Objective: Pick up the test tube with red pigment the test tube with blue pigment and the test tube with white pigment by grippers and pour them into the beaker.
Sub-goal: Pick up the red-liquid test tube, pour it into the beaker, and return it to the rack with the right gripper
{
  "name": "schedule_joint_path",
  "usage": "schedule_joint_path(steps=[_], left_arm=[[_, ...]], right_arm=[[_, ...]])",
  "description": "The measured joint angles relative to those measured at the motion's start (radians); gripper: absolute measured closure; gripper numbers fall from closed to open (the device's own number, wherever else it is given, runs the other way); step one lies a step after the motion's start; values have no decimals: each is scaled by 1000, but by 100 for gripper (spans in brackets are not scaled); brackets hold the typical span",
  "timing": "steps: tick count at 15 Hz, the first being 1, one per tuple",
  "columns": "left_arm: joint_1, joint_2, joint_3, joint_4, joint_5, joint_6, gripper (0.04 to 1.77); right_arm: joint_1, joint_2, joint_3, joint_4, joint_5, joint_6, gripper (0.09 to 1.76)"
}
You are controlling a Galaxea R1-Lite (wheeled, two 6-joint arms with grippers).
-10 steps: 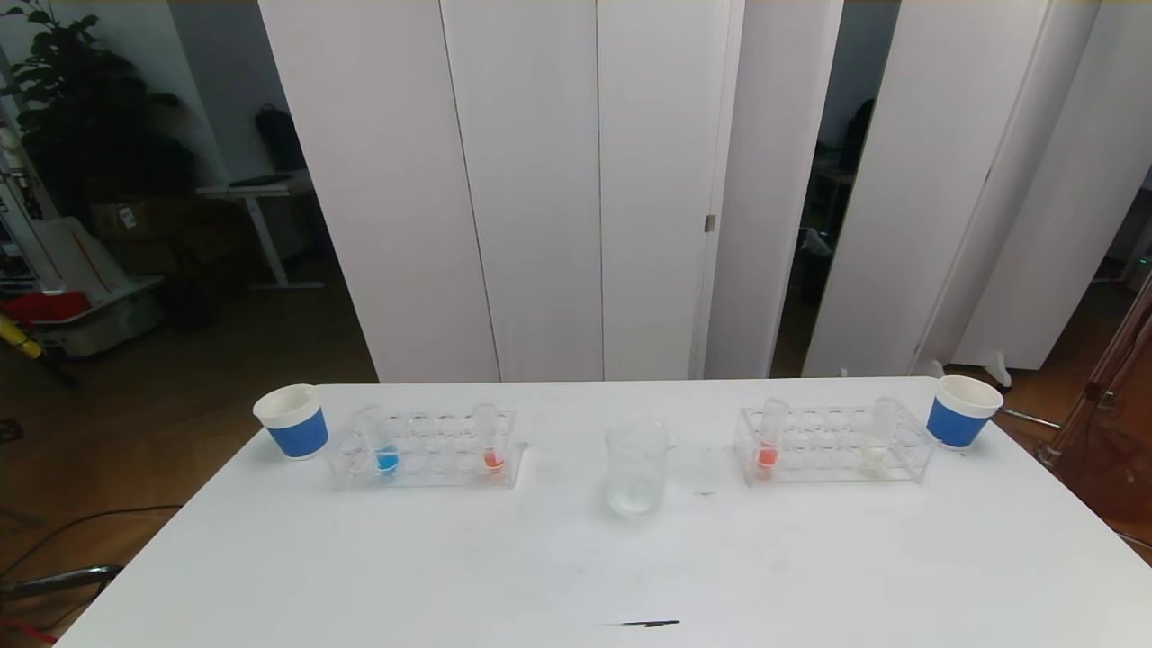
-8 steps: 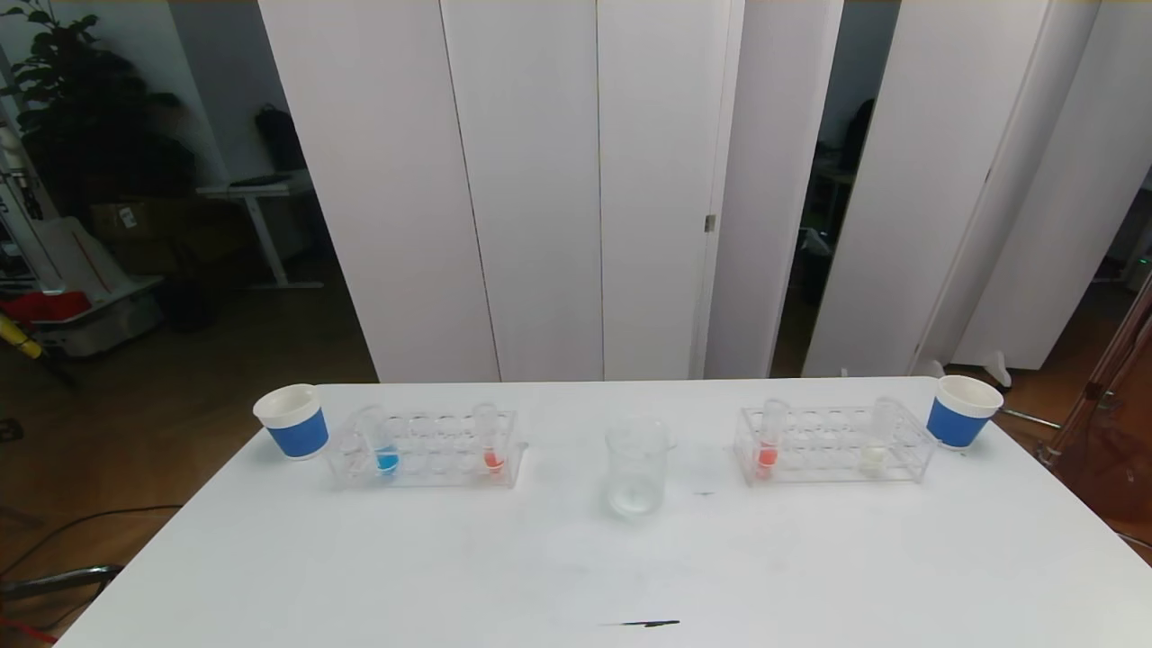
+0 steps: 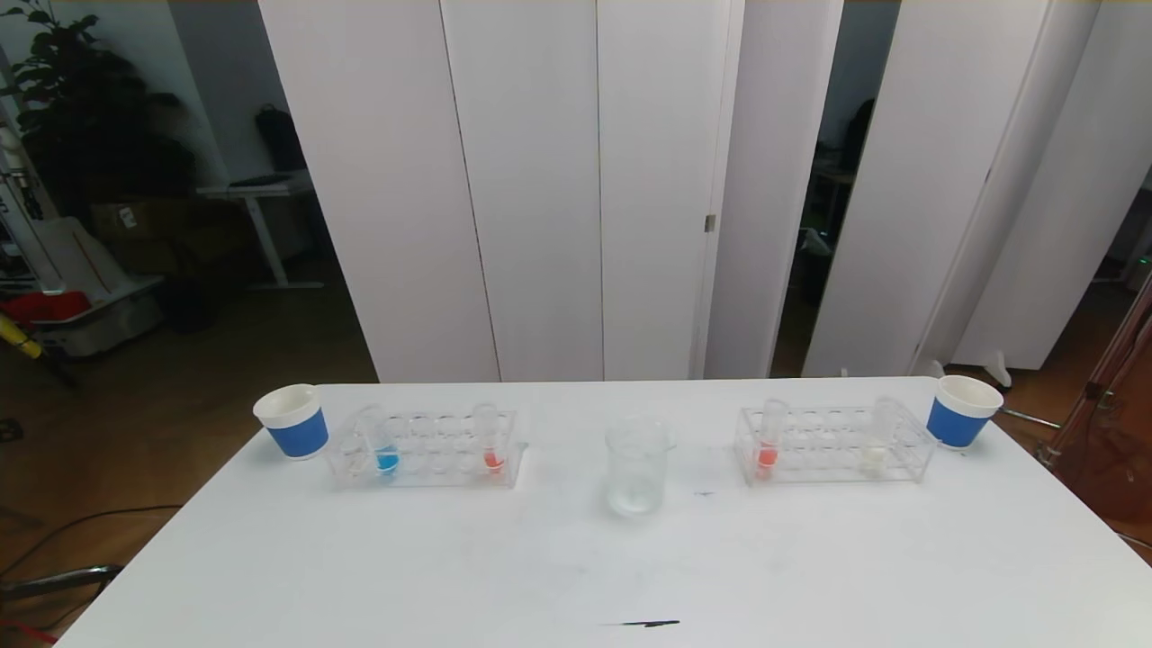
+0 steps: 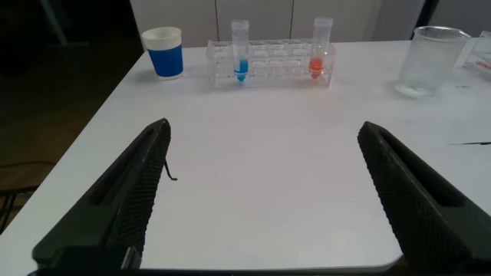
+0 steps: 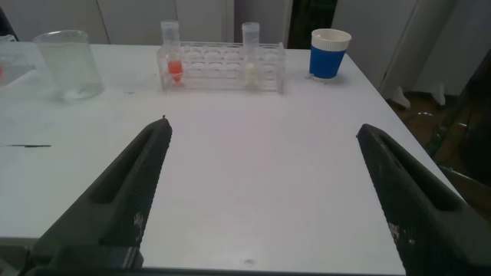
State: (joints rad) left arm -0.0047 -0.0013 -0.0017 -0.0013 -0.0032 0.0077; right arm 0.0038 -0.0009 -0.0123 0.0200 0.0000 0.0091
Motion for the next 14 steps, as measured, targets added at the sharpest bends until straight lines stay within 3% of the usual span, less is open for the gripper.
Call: schedule_joint_path(steps=[14], left_arm=[[0,0,0,0,0,0,7]], right_arm=[[0,0,0,1,0,0,12]])
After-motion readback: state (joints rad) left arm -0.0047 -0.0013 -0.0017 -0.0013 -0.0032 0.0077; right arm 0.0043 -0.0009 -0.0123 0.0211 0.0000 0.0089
